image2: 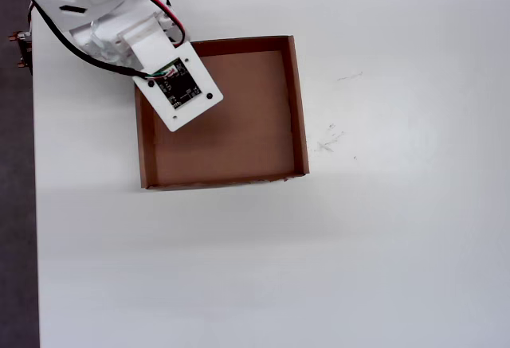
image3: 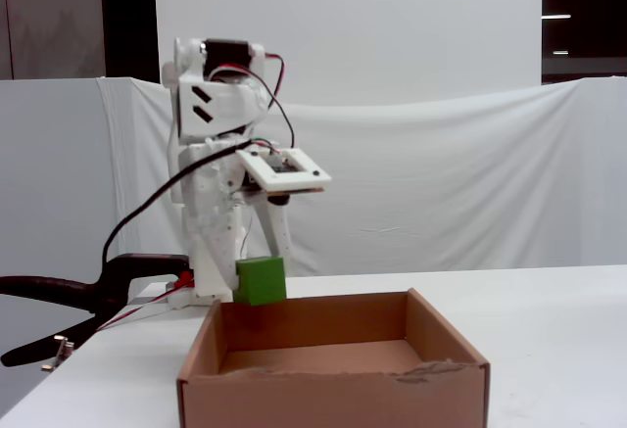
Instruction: Grasp a green cube and put it in a box.
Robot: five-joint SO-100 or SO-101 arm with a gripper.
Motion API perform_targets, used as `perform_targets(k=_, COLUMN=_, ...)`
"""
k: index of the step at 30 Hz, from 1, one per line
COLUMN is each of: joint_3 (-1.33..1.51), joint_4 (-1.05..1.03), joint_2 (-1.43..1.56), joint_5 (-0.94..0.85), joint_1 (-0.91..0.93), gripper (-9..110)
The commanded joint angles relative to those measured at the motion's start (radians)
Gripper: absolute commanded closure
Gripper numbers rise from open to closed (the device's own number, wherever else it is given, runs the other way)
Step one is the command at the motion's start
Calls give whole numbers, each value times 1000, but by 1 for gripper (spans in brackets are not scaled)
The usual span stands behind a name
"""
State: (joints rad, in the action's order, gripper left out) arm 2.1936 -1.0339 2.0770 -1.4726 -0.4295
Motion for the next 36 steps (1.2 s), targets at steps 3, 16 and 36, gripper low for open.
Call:
perform_targets(k=3, joint_3=-64, joint_4=58, joint_2=-58, joint_5=-38, joint_1=40, gripper=89)
perform_targets(k=16, joint_3=-199, joint_4=109, joint_2=-255, joint_5=-46, joint_1=28, gripper=89)
perform_targets(k=36, joint_3=-138, joint_4=153, joint_2=-308, joint_5=-48, joint_1=-18, gripper=89)
